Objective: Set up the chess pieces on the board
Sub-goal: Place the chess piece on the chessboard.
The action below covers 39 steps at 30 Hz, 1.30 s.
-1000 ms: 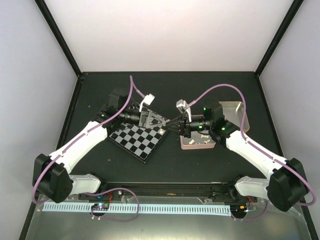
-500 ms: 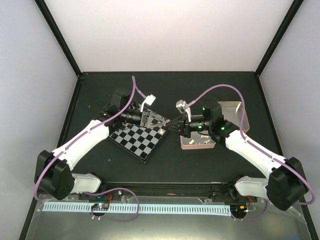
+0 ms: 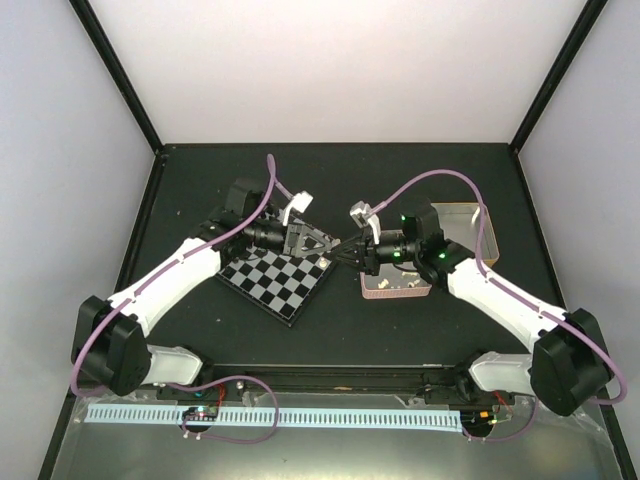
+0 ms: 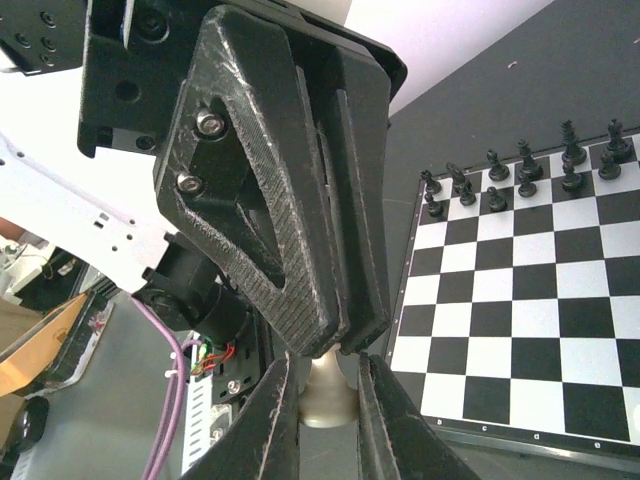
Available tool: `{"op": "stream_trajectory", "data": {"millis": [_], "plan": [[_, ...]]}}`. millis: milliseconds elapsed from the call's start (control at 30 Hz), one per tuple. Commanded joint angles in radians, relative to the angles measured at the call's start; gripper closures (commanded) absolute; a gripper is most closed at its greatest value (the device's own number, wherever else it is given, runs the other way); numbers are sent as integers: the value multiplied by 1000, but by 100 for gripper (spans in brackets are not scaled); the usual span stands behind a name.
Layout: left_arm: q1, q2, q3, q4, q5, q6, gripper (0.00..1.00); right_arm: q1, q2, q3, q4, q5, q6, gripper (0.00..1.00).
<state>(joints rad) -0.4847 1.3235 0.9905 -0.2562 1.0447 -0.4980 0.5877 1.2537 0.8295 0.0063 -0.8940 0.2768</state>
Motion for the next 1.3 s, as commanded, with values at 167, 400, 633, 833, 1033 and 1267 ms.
{"op": "stream_trajectory", "data": {"millis": [167,400,633,833,1033,1267], "plan": [[-18,-12,25,-71,-84,32,98,3,11,42,18,81,-11,58],[-4,-37,61,-225,-576,82,99,0,-38,-19,-26,316,30,33],[-46,61,71,-210,-909,66,98,0,-88,-61,-91,777,166,32],[-92,237,132,-216,-1060,62,98,0,-69,-75,-137,874,178,32],[-135,341,154,-205,-1134,81,99,0,-39,-85,-146,891,192,32],[-160,402,134,-156,-1162,96,98,0,5,-79,-136,889,202,32]]}}
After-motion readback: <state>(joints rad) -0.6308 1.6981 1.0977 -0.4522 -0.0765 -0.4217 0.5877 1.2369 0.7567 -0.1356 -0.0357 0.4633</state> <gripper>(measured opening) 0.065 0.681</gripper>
